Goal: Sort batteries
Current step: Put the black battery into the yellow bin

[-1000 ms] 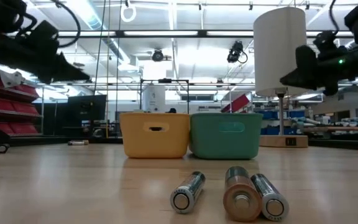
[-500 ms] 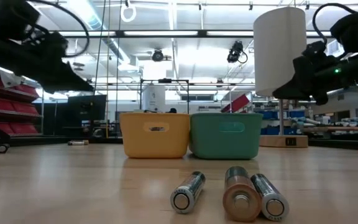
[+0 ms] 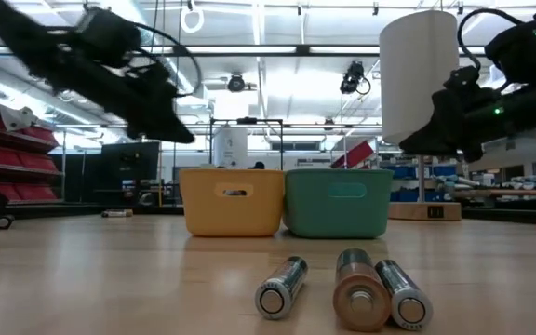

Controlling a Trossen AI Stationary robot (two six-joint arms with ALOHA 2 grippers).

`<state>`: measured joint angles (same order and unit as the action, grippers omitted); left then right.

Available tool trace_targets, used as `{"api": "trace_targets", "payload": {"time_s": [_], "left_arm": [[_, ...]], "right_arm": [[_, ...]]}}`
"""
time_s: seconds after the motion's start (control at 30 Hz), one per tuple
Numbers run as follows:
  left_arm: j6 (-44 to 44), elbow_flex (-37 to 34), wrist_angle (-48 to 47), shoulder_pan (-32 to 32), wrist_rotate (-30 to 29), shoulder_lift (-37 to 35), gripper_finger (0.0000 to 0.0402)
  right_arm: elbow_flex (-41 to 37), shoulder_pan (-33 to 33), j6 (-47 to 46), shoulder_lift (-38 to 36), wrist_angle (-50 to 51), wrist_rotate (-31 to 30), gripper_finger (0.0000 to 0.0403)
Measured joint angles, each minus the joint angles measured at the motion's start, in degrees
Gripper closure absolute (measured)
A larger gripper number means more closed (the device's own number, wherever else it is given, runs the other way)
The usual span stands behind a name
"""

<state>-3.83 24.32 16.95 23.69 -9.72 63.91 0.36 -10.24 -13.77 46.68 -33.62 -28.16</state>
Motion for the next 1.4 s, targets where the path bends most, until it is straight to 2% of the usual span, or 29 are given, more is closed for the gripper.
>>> {"api": "trace_targets", "payload": {"time_s": [0.07,0.23,0.43,0.53,0.67,0.8,0.97,1.27,1.4], "left_arm": [[1.06,3.91,-0.17,2.31,4.2,5.25,0.0285],[5.97,13.18,-1.06,7.19,10.02,17.27,0.0284],[7.71,22.18,-2.68,11.94,19.94,29.29,0.0284],[9.87,28.4,-8.82,12.88,19.75,34.04,0.0284],[14.43,37.85,-19.53,13.41,16.61,40.24,0.0284],[17.13,44.91,-23.91,13.93,16.69,45.27,0.0284],[20.38,49.11,-25.91,14.58,18.36,49.13,0.0275],[22.67,54.05,-26.16,15.67,18.4,51.0,0.0184],[21.85,55.99,-26.27,15.97,18.43,51.0,0.017]], "right_arm": [[0.0,0.0,0.71,1.37,-1.6,0.0,0.028],[0.03,0.0,1.79,4.38,-2.36,-0.16,0.0279],[1.32,0.0,2.91,8.47,-4.11,-0.48,0.0273],[3.09,0.54,1.91,11.15,-3.98,1.02,0.0269],[6.19,2.0,1.1,15.25,-4.09,2.26,0.0263],[8.79,2.73,2.23,18.97,-4.11,2.32,0.026],[10.38,2.73,3.33,22.69,-4.06,2.32,0.026],[12.49,2.73,3.44,28.23,-4.05,1.31,0.026],[13.62,2.73,3.59,30.09,-4.12,0.97,0.026]]}}
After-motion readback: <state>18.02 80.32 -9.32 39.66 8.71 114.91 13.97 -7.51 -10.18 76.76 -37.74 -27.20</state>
